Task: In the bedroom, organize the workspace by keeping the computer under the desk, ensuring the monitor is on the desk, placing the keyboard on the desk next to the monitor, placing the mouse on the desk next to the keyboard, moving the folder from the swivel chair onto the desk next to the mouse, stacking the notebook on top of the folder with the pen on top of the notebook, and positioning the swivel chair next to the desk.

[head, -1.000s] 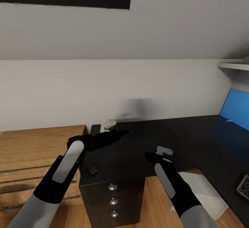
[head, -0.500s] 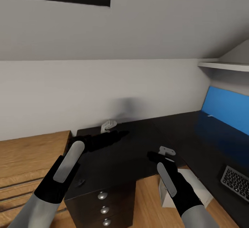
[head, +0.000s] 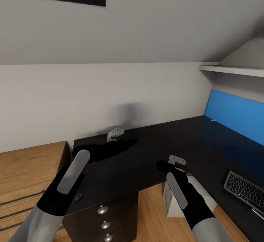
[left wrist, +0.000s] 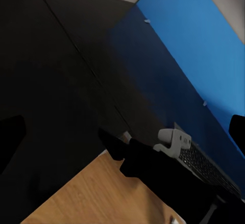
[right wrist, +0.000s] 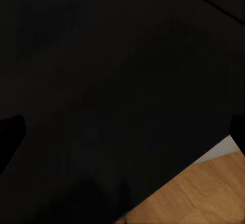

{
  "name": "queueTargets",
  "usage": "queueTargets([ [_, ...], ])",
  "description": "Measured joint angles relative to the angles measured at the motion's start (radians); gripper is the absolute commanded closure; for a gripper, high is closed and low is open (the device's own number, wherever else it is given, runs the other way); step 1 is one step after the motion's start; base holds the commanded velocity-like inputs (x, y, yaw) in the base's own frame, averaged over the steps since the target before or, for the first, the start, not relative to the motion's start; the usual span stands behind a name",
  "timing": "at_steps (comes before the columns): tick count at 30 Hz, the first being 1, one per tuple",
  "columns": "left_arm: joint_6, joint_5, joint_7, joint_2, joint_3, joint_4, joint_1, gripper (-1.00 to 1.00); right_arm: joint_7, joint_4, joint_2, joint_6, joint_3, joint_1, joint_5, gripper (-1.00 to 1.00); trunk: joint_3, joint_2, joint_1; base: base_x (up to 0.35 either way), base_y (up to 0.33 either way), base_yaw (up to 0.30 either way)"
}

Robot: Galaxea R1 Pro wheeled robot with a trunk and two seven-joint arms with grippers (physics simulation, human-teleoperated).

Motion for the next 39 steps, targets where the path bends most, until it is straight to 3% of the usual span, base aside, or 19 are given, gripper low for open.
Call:
queueTargets([
  [27,0.001,0.003,0.004,-0.001,-0.001,0.012,0.0,-1.0,0.0,0.001,0.001,0.0,0.0,0.0,0.0,-1.0,-0.002,0.0,0.0,0.0,0.07,-0.237],
  [39,0.001,0.003,0.004,-0.002,0.0,0.029,0.0,-1.0,0.0,0.0,0.001,0.0,0.0,0.0,0.001,-1.0,-0.005,0.0,0.0,0.0,0.0,-0.018],
])
